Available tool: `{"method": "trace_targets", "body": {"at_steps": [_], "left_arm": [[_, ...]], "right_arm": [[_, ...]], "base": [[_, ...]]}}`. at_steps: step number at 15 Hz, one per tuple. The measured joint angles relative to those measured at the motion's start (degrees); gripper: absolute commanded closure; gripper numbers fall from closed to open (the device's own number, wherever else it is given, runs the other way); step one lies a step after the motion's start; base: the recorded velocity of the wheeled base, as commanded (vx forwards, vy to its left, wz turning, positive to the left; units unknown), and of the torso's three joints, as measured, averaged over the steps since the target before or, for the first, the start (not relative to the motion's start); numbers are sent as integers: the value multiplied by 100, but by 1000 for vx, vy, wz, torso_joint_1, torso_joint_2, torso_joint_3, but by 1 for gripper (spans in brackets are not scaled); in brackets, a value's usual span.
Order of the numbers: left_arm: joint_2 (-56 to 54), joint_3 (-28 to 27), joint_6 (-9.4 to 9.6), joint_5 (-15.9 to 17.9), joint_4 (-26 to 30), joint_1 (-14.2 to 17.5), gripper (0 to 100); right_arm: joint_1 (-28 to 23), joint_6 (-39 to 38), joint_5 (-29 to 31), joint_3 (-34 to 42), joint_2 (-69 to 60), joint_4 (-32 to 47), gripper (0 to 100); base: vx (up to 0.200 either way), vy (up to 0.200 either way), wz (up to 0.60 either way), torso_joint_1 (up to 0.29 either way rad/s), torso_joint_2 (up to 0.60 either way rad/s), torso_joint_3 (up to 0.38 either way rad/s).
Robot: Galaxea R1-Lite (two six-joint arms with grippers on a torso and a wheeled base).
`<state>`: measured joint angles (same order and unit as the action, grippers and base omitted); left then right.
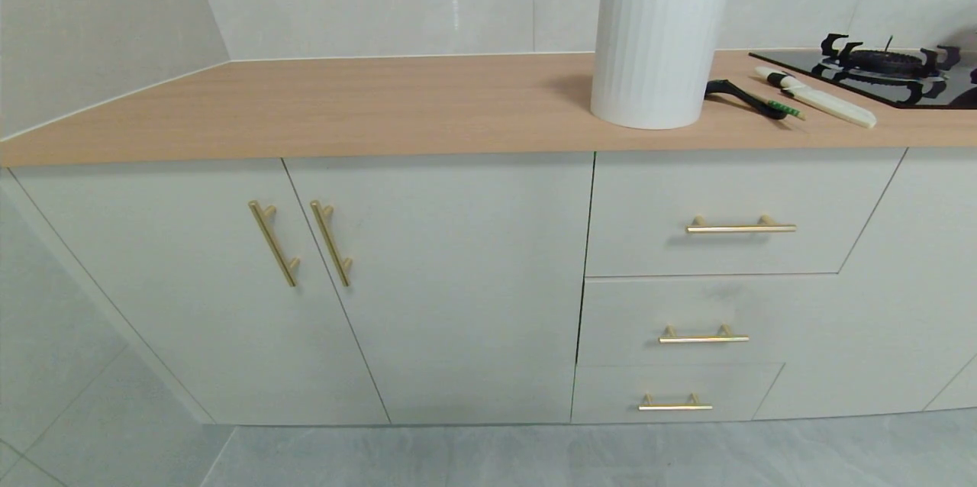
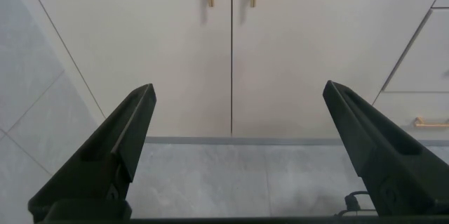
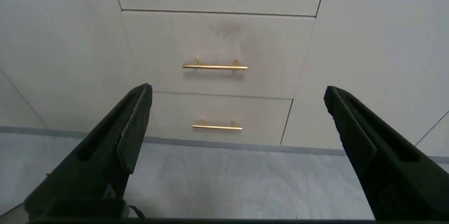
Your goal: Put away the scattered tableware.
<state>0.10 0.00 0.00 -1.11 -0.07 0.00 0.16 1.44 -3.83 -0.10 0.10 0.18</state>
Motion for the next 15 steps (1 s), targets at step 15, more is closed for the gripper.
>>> {"method": "trace_targets", "body": {"at_steps": [15], "left_arm": [[0,0,0,-1,0,0,0]], "right_arm": [[317,-62,-944,-2445,3727,-278,0]], "base": [[0,0,0,0,0,0]]}}
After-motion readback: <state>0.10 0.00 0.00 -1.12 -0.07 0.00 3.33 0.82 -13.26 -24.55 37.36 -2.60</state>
